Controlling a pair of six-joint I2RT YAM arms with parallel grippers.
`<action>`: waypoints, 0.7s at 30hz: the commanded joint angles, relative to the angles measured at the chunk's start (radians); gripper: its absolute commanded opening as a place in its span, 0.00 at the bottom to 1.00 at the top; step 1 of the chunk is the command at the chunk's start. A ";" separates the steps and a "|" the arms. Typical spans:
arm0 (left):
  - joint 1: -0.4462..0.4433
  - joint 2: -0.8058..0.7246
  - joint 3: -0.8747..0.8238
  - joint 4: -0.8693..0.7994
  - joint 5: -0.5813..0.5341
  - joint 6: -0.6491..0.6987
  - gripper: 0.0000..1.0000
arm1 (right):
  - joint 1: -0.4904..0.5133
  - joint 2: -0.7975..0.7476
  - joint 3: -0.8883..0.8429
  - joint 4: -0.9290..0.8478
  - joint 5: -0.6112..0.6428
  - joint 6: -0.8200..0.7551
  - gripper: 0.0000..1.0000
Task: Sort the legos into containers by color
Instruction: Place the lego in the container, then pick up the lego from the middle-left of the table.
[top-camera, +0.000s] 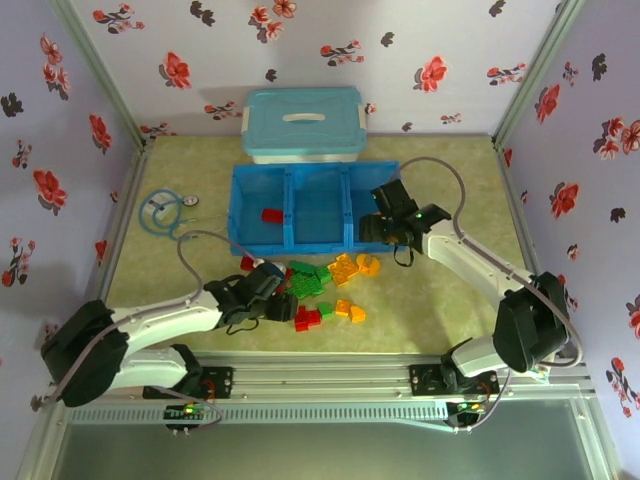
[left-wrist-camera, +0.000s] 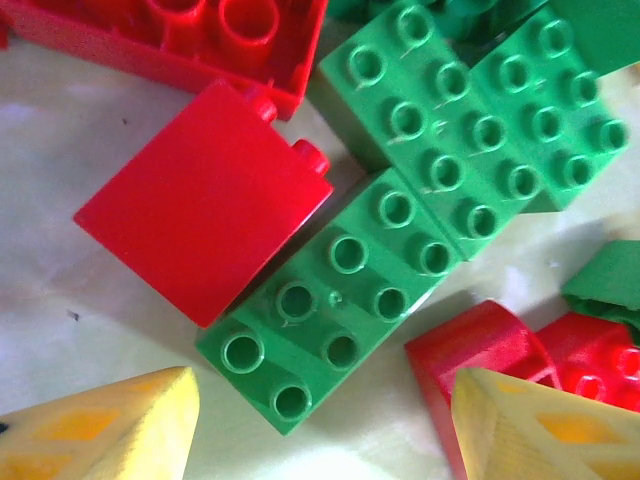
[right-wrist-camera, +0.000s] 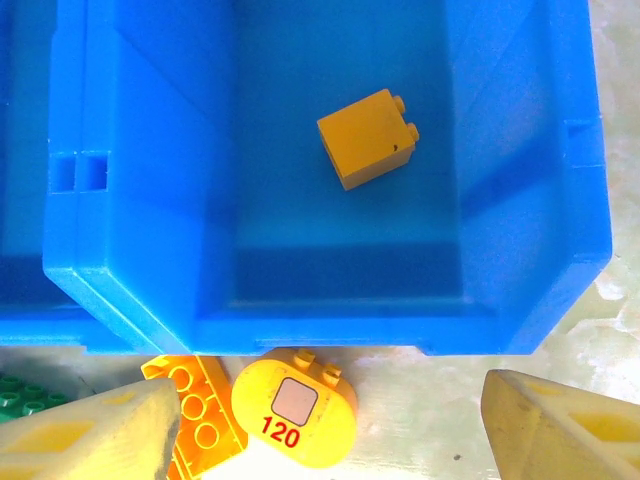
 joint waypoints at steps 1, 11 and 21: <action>-0.002 0.036 0.003 0.055 0.007 -0.016 0.68 | 0.001 -0.046 -0.032 0.026 -0.008 0.025 0.78; -0.015 0.120 0.061 0.053 0.018 0.000 0.68 | 0.001 -0.085 -0.082 0.036 0.006 0.037 0.77; -0.065 0.047 0.072 0.042 0.008 -0.036 0.68 | 0.001 -0.084 -0.097 0.053 0.012 0.042 0.76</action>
